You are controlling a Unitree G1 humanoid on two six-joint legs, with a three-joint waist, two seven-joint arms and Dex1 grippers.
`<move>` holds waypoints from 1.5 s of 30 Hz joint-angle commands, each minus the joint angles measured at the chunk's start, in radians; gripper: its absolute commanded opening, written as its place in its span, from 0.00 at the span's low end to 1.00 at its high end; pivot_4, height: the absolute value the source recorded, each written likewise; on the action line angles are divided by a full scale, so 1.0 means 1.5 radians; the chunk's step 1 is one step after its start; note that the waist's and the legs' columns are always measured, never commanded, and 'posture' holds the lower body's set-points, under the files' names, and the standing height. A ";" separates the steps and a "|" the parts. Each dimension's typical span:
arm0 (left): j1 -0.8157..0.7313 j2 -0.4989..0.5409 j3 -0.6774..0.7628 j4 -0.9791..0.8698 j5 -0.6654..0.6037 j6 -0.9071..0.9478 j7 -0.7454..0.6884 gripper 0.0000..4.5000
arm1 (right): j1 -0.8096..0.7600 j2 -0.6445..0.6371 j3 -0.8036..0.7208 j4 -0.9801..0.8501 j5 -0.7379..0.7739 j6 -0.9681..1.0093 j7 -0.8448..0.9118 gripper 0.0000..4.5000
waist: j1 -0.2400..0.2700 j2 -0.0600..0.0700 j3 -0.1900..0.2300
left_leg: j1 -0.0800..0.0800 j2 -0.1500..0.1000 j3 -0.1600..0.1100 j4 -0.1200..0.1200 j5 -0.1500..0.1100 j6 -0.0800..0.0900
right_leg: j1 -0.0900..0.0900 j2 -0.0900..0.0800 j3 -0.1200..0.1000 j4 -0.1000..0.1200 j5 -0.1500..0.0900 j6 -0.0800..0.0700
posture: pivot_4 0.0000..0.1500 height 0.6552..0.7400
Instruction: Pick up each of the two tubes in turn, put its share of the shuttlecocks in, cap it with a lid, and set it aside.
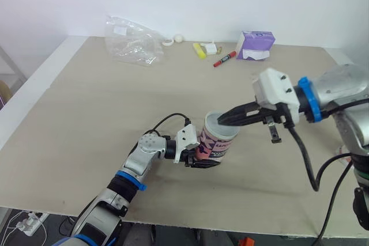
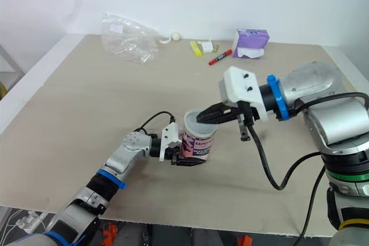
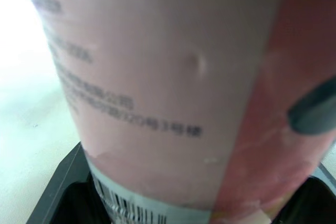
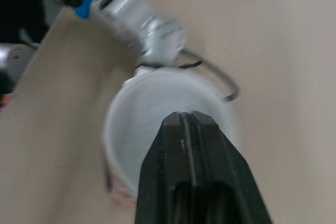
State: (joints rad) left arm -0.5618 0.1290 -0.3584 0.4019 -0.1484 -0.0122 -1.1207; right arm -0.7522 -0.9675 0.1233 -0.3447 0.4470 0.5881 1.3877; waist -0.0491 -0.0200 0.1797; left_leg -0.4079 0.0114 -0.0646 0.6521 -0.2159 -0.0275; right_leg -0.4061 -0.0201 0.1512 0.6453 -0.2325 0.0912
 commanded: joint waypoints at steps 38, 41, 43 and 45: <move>-0.002 0.017 0.022 -0.025 -0.016 0.023 0.011 0.68 | 0.150 0.060 -0.356 0.061 0.142 0.123 -0.153 0.01 | 0.000 -0.002 -0.002 | -0.001 0.000 -0.003 -0.004 0.000 0.000 | -0.001 0.001 -0.001 0.000 -0.001 0.002 | 1.00 1.00; -0.005 0.032 0.014 -0.047 -0.022 0.030 -0.019 0.80 | 0.315 0.079 -0.367 -0.015 0.122 0.080 -0.156 0.14 | 0.001 -0.002 -0.002 | 0.000 0.000 -0.003 -0.008 0.000 0.001 | -0.001 0.001 -0.001 0.000 -0.002 0.001 | 1.00 1.00; -0.007 0.039 0.011 -0.059 -0.025 0.025 -0.030 0.86 | 0.391 0.086 -0.348 -0.045 0.097 0.037 -0.158 0.26 | 0.001 -0.001 -0.002 | 0.000 0.001 -0.004 -0.008 0.000 0.001 | -0.001 0.003 -0.001 0.000 -0.002 0.000 | 1.00 1.00; -0.006 0.043 0.012 -0.070 -0.032 0.016 -0.043 1.00 | 0.439 0.105 -0.324 -0.057 0.079 0.003 -0.169 0.45 | -0.002 0.000 -0.002 | 0.001 0.000 -0.004 -0.009 0.000 0.001 | -0.001 0.002 -0.001 0.000 -0.003 0.001 | 1.00 1.00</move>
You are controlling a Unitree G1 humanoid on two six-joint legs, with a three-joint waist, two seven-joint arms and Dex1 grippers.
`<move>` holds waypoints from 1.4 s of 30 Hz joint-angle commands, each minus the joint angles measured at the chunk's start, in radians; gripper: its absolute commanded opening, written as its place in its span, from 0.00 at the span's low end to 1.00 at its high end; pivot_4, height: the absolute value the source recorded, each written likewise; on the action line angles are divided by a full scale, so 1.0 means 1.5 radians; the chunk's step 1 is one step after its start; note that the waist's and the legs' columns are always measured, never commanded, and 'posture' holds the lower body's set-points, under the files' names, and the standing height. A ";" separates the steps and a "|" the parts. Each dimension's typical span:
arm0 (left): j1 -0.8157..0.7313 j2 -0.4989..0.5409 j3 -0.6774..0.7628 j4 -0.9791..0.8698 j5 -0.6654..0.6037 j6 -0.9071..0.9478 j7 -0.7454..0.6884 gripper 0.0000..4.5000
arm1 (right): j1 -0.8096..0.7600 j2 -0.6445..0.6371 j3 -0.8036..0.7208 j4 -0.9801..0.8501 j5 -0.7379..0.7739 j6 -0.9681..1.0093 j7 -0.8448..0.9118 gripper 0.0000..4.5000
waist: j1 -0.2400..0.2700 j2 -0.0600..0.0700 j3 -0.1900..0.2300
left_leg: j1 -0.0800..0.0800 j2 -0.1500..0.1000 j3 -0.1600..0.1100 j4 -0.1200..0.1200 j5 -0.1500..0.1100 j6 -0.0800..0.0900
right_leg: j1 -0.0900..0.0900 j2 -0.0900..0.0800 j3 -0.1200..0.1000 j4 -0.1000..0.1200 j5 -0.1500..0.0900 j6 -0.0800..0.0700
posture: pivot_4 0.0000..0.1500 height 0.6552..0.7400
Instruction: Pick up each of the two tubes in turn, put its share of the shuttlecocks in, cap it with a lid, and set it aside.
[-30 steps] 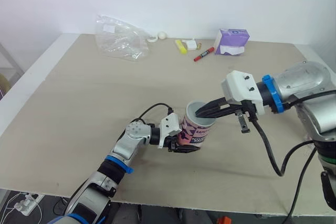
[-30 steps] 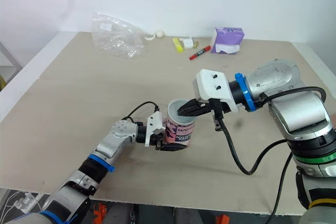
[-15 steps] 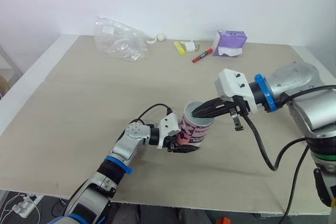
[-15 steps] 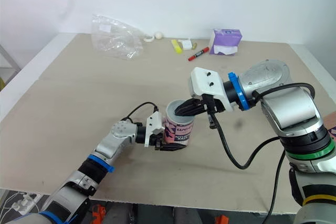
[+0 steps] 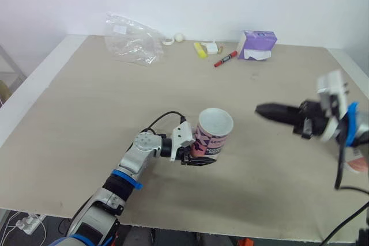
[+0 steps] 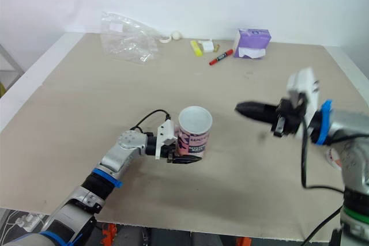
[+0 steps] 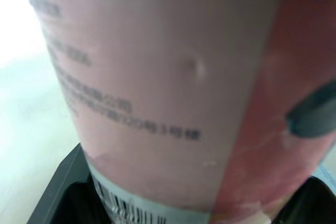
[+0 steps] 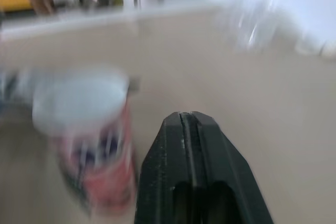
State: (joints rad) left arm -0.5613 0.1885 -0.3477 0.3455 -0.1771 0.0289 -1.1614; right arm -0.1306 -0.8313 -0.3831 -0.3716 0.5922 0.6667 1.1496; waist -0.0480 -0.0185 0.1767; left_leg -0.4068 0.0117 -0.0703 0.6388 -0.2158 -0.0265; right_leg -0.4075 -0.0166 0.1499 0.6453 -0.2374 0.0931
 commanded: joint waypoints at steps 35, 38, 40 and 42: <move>0.103 0.220 0.123 -0.238 -0.137 0.075 -0.092 1.00 | 0.030 0.230 0.307 0.081 -0.171 -0.307 -0.149 0.98 | -0.001 -0.004 0.002 | 0.000 0.002 0.000 0.000 0.000 -0.001 | 0.000 0.001 -0.002 0.000 0.001 -0.003 | 1.00 1.00; 0.111 0.221 0.132 -0.251 -0.155 0.099 -0.082 1.00 | 0.021 0.239 0.312 0.086 -0.169 -0.305 -0.153 0.98 | -0.002 -0.004 0.002 | 0.000 0.002 0.000 0.000 0.000 -0.001 | 0.000 0.001 -0.002 0.000 0.001 -0.003 | 1.00 1.00; 0.117 0.219 0.137 -0.261 -0.174 0.113 -0.083 1.00 | 0.018 0.245 0.316 0.088 -0.168 -0.305 -0.154 0.98 | -0.002 -0.004 0.002 | 0.000 0.002 0.000 0.000 0.000 -0.001 | 0.000 0.001 -0.002 0.000 0.001 -0.003 | 1.00 1.00; 0.131 0.217 0.143 -0.272 -0.195 0.125 -0.083 1.00 | 0.010 0.259 0.319 0.092 -0.163 -0.301 -0.160 0.98 | -0.002 -0.004 0.002 | 0.000 0.002 0.000 0.000 0.000 -0.001 | 0.000 0.001 -0.002 0.000 0.001 -0.003 | 1.00 1.00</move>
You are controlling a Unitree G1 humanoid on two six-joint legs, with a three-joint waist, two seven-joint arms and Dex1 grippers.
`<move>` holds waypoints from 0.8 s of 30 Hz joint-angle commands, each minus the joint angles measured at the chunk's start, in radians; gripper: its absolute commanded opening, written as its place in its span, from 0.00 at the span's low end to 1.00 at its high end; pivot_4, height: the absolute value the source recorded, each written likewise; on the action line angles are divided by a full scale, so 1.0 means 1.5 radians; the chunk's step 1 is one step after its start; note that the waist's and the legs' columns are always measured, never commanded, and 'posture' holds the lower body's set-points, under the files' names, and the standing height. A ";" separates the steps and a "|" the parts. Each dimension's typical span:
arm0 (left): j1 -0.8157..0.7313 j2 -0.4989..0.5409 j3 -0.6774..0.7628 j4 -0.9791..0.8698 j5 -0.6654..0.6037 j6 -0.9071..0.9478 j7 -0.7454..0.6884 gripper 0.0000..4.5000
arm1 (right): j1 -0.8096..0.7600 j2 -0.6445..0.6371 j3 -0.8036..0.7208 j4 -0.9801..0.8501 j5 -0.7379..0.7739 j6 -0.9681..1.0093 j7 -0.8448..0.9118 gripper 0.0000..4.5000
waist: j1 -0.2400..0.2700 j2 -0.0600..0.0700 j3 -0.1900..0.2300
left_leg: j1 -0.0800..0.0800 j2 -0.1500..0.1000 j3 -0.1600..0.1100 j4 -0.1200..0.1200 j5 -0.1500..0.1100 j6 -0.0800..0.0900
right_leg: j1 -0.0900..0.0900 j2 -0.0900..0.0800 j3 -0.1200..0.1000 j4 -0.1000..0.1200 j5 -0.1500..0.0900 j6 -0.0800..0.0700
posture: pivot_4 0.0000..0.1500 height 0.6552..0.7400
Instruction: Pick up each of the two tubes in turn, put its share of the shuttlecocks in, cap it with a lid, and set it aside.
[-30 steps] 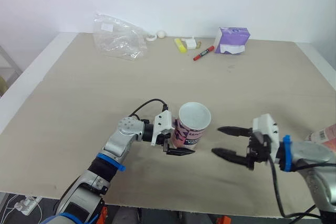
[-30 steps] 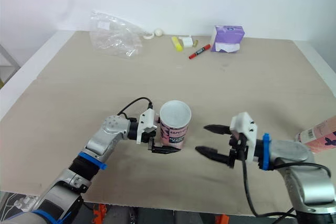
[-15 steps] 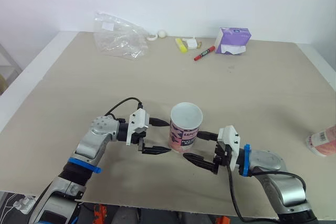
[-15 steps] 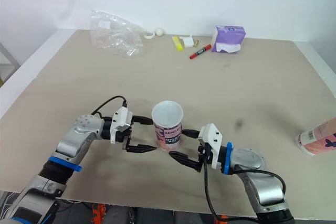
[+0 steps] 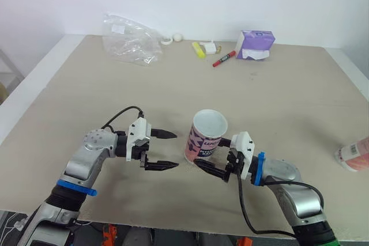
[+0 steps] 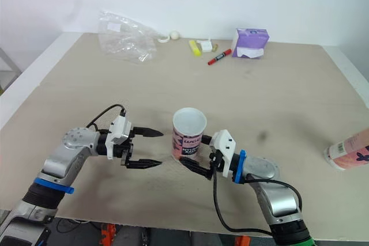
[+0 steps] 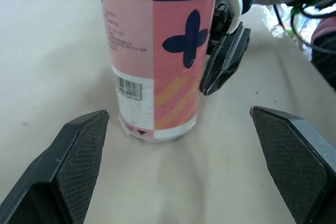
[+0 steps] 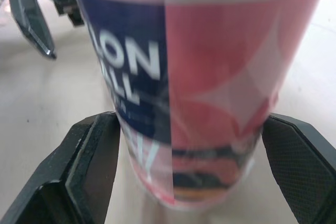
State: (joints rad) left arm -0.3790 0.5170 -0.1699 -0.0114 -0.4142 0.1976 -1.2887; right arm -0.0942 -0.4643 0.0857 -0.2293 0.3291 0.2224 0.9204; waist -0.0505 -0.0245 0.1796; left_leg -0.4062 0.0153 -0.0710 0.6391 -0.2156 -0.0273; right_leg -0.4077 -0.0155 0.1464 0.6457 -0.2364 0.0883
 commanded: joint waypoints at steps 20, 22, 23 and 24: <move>0.051 0.007 0.023 -0.037 -0.024 -0.013 0.012 1.00 | -0.081 0.068 0.072 0.078 -0.018 -0.052 -0.004 0.98 | -0.001 0.000 0.000 | 0.000 0.002 0.000 0.000 0.000 0.000 | 0.000 0.000 -0.004 0.000 0.000 -0.003 | 1.00 1.00; 0.056 0.006 0.021 -0.039 -0.023 -0.015 0.015 1.00 | -0.089 0.074 0.076 0.087 -0.021 -0.057 -0.004 0.98 | -0.001 0.000 0.000 | 0.001 0.002 0.000 0.000 0.000 0.000 | 0.000 0.000 -0.004 0.000 0.001 -0.003 | 1.00 1.00; 0.057 0.006 0.020 -0.040 -0.022 -0.016 0.016 1.00 | -0.092 0.076 0.076 0.089 -0.021 -0.058 -0.003 0.98 | -0.001 0.000 0.000 | 0.001 0.002 -0.001 0.000 0.000 0.000 | 0.000 0.000 -0.004 0.000 0.001 -0.003 | 1.00 1.00; 0.058 0.005 0.019 -0.041 -0.021 -0.016 0.017 1.00 | -0.094 0.077 0.077 0.091 -0.023 -0.059 -0.002 0.98 | -0.001 0.000 0.000 | 0.001 0.002 -0.001 0.000 0.000 0.000 | 0.000 0.000 -0.004 0.000 0.001 -0.003 | 1.00 1.00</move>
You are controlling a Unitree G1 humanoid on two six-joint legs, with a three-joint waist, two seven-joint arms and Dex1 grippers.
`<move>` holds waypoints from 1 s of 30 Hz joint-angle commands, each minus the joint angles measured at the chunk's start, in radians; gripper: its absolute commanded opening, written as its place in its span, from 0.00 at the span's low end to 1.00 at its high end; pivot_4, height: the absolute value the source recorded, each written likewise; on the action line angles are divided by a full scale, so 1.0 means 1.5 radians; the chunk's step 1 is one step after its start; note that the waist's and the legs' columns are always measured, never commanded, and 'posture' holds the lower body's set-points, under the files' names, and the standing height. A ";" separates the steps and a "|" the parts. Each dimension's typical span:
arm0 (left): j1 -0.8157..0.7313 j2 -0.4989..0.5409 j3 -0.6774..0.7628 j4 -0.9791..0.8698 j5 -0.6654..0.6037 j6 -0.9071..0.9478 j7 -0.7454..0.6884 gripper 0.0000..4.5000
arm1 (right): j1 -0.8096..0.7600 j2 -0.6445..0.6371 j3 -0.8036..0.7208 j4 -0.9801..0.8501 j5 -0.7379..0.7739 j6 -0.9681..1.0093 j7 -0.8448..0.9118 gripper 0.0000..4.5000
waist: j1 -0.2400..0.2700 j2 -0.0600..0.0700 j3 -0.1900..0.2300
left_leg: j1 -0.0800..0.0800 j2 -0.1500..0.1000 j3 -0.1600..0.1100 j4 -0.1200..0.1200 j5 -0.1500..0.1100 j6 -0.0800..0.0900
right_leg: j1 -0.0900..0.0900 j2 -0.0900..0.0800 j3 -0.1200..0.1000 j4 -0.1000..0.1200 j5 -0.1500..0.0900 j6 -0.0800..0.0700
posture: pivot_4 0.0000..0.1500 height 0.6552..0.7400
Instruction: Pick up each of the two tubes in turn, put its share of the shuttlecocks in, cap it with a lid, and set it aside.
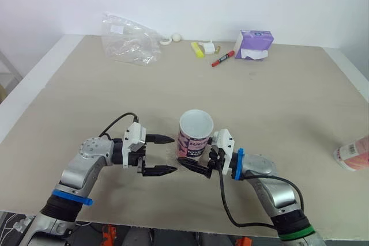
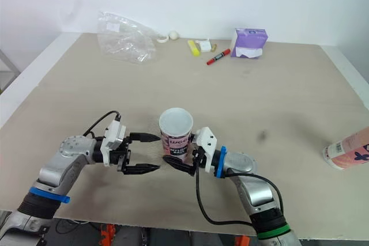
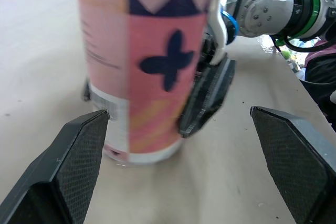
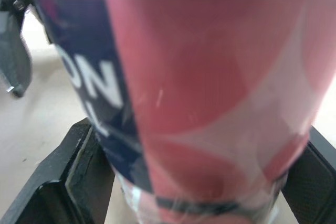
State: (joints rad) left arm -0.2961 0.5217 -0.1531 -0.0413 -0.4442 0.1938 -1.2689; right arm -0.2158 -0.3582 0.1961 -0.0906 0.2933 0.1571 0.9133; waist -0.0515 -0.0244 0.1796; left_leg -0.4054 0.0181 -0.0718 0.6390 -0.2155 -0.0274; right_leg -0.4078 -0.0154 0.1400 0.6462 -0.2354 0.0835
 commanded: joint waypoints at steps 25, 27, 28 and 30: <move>-0.005 -0.004 0.003 -0.007 0.014 -0.033 0.001 1.00 | -0.008 -0.014 -0.045 -0.051 0.021 0.003 -0.030 0.71 | 0.000 0.000 0.000 | 0.000 0.000 0.000 0.000 0.000 0.000 | 0.000 0.000 -0.001 0.000 0.000 0.000 | 1.00 1.00; -0.008 -0.008 0.004 -0.010 0.009 -0.030 0.003 1.00 | 0.033 -0.023 -0.117 -0.099 0.050 0.028 -0.080 0.71 | 0.002 0.000 0.000 | 0.000 0.000 0.000 0.000 0.000 0.000 | 0.000 0.000 -0.001 0.000 0.000 0.000 | 1.00 1.00; -0.008 -0.009 0.003 -0.011 0.007 -0.029 0.004 1.00 | 0.047 -0.026 -0.140 -0.114 0.058 0.036 -0.097 0.71 | 0.004 0.000 0.000 | 0.000 0.000 0.000 0.000 0.000 0.000 | 0.000 0.000 -0.001 0.000 0.000 -0.001 | 1.00 1.00; -0.008 -0.013 0.001 -0.015 0.004 -0.026 0.006 1.00 | 0.079 -0.032 -0.195 -0.136 0.068 0.050 -0.136 0.71 | 0.004 0.000 0.000 | -0.001 0.000 -0.001 0.000 0.000 0.000 | 0.000 0.000 -0.001 0.000 -0.001 0.000 | 1.00 1.00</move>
State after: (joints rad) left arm -0.2982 0.5154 -0.1582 -0.0427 -0.4208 0.1587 -1.2651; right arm -0.1418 -0.3875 0.0339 -0.2071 0.3485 0.2061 0.7943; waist -0.0452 -0.0244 0.1796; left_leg -0.4067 0.0176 -0.0740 0.6390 -0.2155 -0.0275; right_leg -0.4073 -0.0157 0.1386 0.6464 -0.2369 0.0832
